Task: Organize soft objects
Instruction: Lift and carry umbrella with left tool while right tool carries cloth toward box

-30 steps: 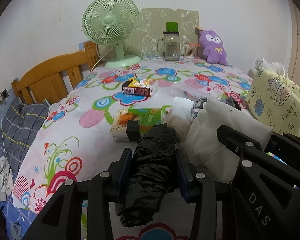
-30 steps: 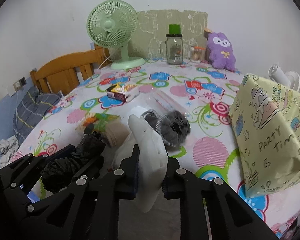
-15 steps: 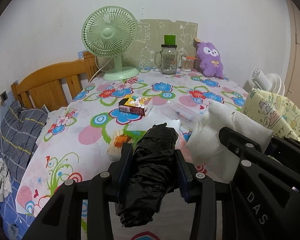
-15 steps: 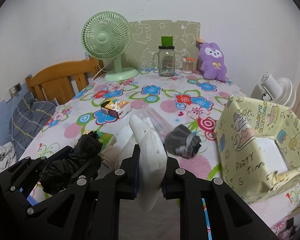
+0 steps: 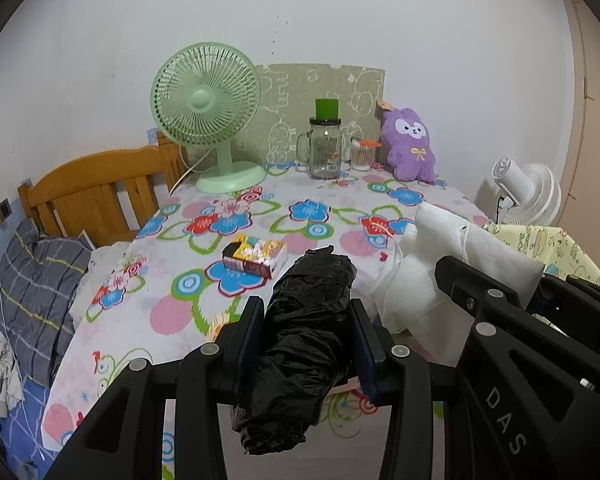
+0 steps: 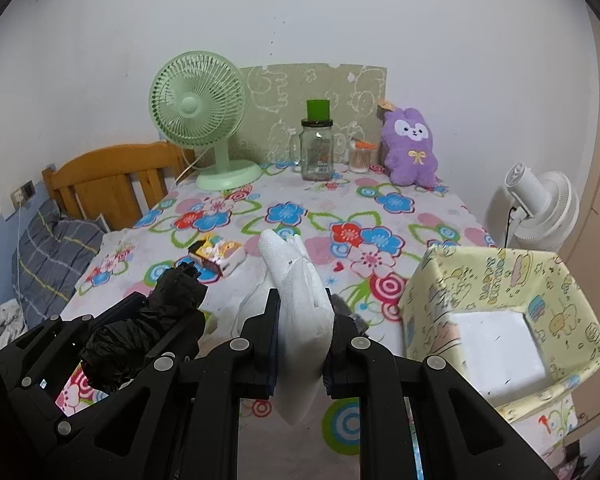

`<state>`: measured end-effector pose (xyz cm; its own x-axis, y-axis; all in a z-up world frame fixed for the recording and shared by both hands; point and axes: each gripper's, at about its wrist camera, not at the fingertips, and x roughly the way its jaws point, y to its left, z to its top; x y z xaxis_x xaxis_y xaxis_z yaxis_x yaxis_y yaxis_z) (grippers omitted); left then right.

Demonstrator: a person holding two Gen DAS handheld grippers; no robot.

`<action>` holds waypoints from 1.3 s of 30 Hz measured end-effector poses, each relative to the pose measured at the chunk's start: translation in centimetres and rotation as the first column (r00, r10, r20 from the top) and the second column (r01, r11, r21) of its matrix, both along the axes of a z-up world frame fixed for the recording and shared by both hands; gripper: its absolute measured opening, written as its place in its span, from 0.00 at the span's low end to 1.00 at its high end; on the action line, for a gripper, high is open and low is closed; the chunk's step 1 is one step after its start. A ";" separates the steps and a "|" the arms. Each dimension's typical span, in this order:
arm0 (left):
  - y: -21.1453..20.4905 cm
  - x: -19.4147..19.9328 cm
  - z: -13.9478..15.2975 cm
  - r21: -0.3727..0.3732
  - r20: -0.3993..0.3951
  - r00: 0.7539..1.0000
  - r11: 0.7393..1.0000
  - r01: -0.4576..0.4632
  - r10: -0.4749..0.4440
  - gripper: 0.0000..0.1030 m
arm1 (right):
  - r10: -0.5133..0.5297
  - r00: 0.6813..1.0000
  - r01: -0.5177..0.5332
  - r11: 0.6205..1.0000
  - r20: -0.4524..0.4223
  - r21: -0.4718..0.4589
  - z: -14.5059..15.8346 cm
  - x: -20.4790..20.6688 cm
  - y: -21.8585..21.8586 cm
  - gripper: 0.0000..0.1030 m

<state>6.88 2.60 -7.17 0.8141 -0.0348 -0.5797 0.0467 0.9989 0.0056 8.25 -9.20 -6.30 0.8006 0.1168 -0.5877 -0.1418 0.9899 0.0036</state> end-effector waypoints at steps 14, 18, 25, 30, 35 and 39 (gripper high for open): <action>-2.3 0.3 2.6 0.000 0.041 0.999 1.000 0.016 -0.016 0.42 | -0.029 0.999 0.029 1.000 0.037 0.004 2.9 0.2 -2.3 0.19; -3.2 0.4 3.1 -0.006 0.055 0.998 1.000 0.020 -0.020 0.42 | -0.045 0.998 0.045 0.999 0.052 0.007 3.6 0.2 -3.3 0.19; -5.7 0.7 3.5 -0.006 0.074 0.997 1.000 0.012 -0.012 0.42 | -0.058 0.996 0.058 0.998 0.071 0.008 4.2 0.5 -5.7 0.19; -7.2 1.1 3.8 -0.008 0.075 0.997 1.000 0.022 -0.021 0.42 | -0.069 0.995 0.068 0.998 0.077 0.007 4.5 0.8 -7.5 0.19; -8.7 1.3 4.3 -0.003 0.080 0.996 0.999 0.038 -0.038 0.42 | -0.088 0.993 0.087 0.996 0.084 0.012 5.0 0.9 -9.0 0.19; -9.8 1.5 4.7 -0.004 0.086 0.995 0.999 0.053 -0.052 0.42 | -0.102 0.991 0.101 0.995 0.089 0.014 5.4 1.0 -10.1 0.19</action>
<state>8.35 -7.22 -2.50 0.8579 -0.0826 -0.5071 0.0990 0.9951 0.0054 9.23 -19.35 -0.92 0.8582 0.0374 -0.5120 -0.0405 0.9992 0.0051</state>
